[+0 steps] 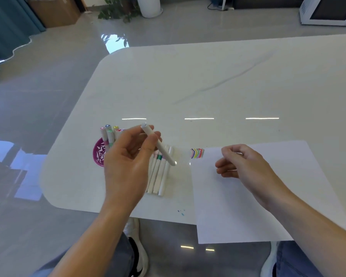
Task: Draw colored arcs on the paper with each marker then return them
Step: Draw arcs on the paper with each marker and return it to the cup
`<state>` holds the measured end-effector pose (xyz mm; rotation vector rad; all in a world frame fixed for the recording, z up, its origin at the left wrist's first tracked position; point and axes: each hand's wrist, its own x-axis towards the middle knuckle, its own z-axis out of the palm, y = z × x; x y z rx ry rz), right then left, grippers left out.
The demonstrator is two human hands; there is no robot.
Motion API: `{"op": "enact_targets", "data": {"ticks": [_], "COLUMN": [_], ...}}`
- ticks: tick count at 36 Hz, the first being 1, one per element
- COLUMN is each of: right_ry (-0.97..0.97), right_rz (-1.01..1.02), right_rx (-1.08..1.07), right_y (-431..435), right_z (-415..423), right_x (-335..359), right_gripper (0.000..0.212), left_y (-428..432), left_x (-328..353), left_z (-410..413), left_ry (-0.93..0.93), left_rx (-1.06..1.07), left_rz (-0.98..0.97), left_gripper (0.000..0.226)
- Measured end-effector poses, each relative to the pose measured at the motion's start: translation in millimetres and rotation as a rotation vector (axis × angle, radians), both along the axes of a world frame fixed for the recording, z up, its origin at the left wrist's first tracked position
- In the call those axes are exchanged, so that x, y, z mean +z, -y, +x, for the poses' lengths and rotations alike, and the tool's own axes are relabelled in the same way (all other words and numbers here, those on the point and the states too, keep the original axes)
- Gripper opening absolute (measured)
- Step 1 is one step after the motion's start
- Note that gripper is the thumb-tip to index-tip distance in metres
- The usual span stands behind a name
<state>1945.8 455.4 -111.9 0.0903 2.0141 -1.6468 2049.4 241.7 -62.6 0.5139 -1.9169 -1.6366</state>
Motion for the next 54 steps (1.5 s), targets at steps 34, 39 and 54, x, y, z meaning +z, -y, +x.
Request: {"op": "enact_targets", "data": {"ticks": [34,39,54], "right_ry": [-0.152,-0.161,-0.195], "right_rz": [0.1,0.106,0.077], "right_rx": [0.131,0.149,0.154], "right_y": [8.7,7.6,-0.5], "right_z": [-0.6,0.1,-0.1], "right_x": [-16.3,-16.7,-8.8], "right_gripper": [0.038,0.038,0.037], "left_y": [47.3,46.3,-4.2], "left_x": [-6.5,-5.2,-15.9], "left_z": [10.8,10.8,5.5], "left_ry": [0.391,0.377,0.424], "left_rx": [0.233,0.253,-0.083], "left_rz": [-0.788,-0.789,-0.785], "left_gripper": [0.017,0.013,0.026]}}
